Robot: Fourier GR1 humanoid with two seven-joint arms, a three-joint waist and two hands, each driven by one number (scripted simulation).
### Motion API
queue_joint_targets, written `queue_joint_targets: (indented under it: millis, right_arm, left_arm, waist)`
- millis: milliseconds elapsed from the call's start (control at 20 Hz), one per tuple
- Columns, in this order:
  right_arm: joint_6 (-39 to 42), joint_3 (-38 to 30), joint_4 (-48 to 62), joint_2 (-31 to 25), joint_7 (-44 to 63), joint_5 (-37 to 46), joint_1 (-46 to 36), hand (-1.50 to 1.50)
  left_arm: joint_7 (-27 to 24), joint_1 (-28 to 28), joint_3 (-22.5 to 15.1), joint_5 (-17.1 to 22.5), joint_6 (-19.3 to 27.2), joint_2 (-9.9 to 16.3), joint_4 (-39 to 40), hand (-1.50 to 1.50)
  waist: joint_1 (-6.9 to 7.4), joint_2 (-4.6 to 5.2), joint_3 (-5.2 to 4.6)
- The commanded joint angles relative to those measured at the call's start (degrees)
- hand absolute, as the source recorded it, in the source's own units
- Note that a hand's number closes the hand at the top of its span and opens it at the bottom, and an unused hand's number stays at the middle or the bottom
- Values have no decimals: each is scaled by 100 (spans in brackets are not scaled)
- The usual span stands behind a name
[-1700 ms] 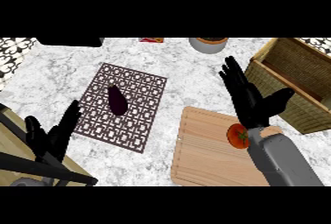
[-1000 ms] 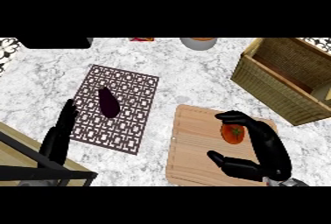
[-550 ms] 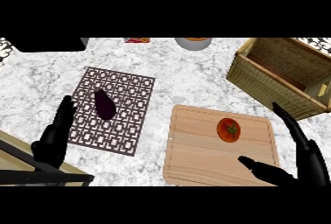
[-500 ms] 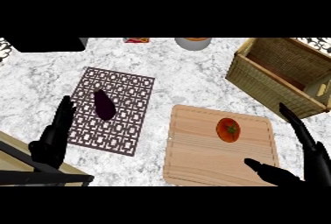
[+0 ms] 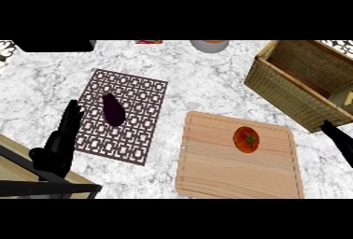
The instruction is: Pick the tomato from the cutting board and place it in the basket
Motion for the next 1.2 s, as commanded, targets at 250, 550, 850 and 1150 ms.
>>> queue_joint_targets:
  millis: [250, 550, 850, 1150]
  right_arm:
    - [854, -37, -1270, -405, 2124, -126, -378, -150]
    - [1135, -48, -1156, -522, 2914, 95, -613, -150]
    - [1038, 725, -777, 121, 2979, 653, -943, -150]
    - [781, 854, 117, 528, 1993, 815, -908, -150]
  left_arm:
    - [239, -556, -52, 174, 54, -267, -576, 0]
    - [238, -198, -197, 216, 115, -233, -940, 0]
    - [229, -632, -248, 150, 195, -388, -531, 0]
    - [256, -581, -345, 128, 257, -380, -624, 0]
  waist:
    - [285, 13, 174]
    - [411, -1, 180]
    - [373, 20, 182]
    - [348, 17, 199]
